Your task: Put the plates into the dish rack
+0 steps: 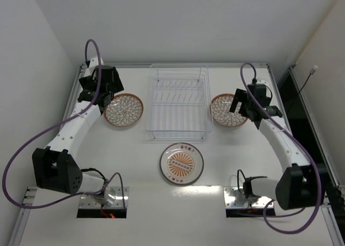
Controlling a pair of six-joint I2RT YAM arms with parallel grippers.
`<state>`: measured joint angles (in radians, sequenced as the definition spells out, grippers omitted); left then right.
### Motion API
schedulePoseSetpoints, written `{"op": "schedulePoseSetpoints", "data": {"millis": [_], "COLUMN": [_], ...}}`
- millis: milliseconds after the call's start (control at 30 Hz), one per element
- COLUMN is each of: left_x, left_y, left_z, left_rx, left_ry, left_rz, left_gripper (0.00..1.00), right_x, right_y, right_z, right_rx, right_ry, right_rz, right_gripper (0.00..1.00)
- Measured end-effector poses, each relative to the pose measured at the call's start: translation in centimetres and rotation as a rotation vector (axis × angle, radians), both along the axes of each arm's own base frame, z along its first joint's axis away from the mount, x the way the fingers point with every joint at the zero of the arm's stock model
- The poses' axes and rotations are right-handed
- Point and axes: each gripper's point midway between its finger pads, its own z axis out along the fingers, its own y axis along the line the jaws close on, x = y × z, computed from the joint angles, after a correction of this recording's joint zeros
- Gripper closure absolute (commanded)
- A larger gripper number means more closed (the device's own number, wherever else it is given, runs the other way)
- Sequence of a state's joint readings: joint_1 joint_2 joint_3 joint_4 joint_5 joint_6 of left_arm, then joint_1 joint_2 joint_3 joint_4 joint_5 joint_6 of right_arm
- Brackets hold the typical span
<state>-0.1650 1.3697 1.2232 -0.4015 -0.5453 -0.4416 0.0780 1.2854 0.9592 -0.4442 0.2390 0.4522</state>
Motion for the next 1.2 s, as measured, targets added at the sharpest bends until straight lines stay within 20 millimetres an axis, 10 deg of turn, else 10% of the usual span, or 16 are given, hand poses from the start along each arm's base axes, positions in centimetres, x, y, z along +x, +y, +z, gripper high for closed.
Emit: {"op": "schedulePoseSetpoints", "data": {"millis": [267, 700, 967, 1200], "left_x": [0.0, 0.6, 0.8, 0.8], "left_y": [-0.5, -1.4, -1.8, -2.1], "left_z": [-0.4, -1.9, -2.9, -3.0], "left_rx": [-0.027, -0.057, -0.064, -0.074], "left_ry": [0.001, 0.035, 0.065, 0.069], "left_rz": [-0.012, -0.047, -0.063, -0.079], "left_gripper": [0.0, 0.0, 0.0, 0.0], "right_x": [-1.2, -0.4, 0.6, 1.5], "right_y": [-3.8, -5.7, -5.9, -5.0], "right_z": [-0.4, -10.5, -12.0, -14.0], "right_rx": [0.034, 0.448, 0.612, 0.73], "right_ry": [-0.05, 0.12, 0.096, 0.115], "right_rz": [-0.18, -0.256, -0.28, -0.287], "right_gripper": [0.01, 0.02, 0.24, 0.65]}}
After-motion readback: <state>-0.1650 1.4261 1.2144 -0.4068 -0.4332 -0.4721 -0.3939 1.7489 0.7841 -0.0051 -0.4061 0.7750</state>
